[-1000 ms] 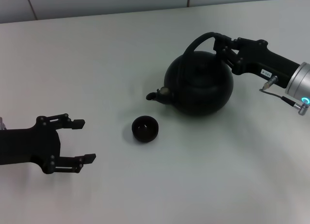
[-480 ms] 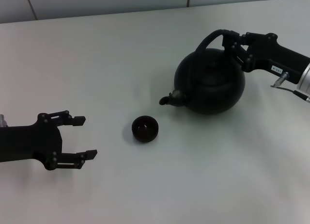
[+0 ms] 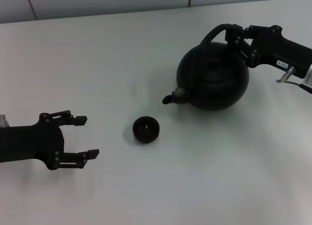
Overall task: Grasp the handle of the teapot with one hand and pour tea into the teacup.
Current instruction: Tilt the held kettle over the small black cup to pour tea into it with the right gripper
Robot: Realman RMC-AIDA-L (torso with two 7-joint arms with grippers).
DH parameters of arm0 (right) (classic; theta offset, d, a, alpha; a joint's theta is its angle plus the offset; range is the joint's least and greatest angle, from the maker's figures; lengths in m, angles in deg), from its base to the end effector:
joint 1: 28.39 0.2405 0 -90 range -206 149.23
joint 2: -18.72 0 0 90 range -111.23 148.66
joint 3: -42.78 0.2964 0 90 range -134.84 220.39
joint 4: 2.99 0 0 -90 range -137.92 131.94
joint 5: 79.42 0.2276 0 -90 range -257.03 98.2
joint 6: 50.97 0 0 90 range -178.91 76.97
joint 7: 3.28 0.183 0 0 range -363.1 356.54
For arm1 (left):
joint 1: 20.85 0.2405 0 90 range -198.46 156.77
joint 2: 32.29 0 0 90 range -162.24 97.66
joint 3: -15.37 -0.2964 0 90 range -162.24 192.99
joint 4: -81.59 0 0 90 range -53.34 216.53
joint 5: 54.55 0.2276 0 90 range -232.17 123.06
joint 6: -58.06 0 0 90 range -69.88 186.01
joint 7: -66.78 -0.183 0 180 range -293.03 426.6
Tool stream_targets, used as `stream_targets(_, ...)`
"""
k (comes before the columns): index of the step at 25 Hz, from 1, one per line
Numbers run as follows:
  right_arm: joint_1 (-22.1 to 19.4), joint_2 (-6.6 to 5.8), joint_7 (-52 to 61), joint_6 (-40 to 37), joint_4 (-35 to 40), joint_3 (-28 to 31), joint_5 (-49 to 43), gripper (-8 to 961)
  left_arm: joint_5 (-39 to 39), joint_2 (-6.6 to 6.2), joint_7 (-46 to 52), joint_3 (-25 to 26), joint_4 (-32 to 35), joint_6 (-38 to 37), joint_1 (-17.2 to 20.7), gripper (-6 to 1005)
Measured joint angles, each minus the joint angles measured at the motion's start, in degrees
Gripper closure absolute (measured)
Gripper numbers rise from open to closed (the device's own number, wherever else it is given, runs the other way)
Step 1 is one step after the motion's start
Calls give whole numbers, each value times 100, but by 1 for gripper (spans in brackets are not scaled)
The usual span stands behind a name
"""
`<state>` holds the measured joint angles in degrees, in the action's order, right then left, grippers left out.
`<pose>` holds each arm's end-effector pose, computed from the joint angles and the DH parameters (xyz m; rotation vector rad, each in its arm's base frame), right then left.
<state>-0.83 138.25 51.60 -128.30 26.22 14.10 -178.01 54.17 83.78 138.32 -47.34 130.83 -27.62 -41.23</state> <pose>0.3276 0.4038 -0.0189 -2.2163 0.4379 0.7739 -0.3113 0.3373 -0.0569 -2.8928 -0.2352 -0.3742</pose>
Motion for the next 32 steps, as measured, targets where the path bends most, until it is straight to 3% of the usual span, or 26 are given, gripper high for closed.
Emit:
stream_targets(19,-125,8,368,43,1095,-868,1,817,0,20,3,5,-2,102,-1,140)
stream_targets(32,-13,9,430,424,1357,-1429,32,816,0,38,-15,-6,-9,231,0,140)
